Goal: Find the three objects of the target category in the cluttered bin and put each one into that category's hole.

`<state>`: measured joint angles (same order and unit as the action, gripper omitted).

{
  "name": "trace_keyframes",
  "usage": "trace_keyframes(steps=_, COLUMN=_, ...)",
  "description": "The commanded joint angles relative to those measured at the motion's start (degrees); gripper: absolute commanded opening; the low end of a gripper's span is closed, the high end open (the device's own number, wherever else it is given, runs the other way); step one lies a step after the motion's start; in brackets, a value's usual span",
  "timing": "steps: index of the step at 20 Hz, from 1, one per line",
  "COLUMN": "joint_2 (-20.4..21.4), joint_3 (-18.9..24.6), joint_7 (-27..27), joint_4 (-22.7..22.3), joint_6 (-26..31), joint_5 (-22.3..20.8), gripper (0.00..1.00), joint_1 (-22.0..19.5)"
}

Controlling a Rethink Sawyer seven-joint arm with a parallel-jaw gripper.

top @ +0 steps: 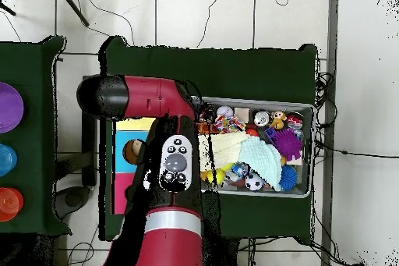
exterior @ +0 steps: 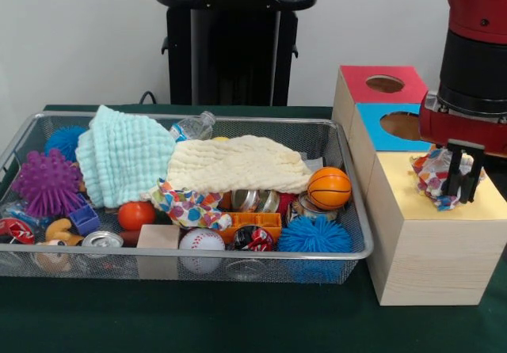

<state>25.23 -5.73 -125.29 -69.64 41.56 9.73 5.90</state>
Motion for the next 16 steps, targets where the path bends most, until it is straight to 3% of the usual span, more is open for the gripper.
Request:
trace_keyframes(steps=1, joint_2=-2.55, joint_3=2.38, joint_7=-6.47, joint_4=-8.65, joint_6=-2.76, joint_5=-0.82, gripper=0.0, joint_1=-1.65)
trace_keyframes(steps=8, joint_2=-2.43, joint_3=2.72, joint_7=-5.81, joint_4=-8.41, joint_6=-2.51, joint_5=-0.58, gripper=0.0, joint_1=-2.43)
trace_keyframes(steps=9, joint_2=-2.41, joint_3=2.61, joint_7=-5.95, joint_4=-8.39, joint_6=-2.45, joint_5=-0.58, gripper=1.0, joint_1=-2.37)
trace_keyframes(steps=16, joint_2=-2.53, joint_3=1.92, joint_7=-6.29, joint_4=-8.08, joint_6=-1.96, joint_5=-1.01, gripper=1.0, joint_1=-1.89)
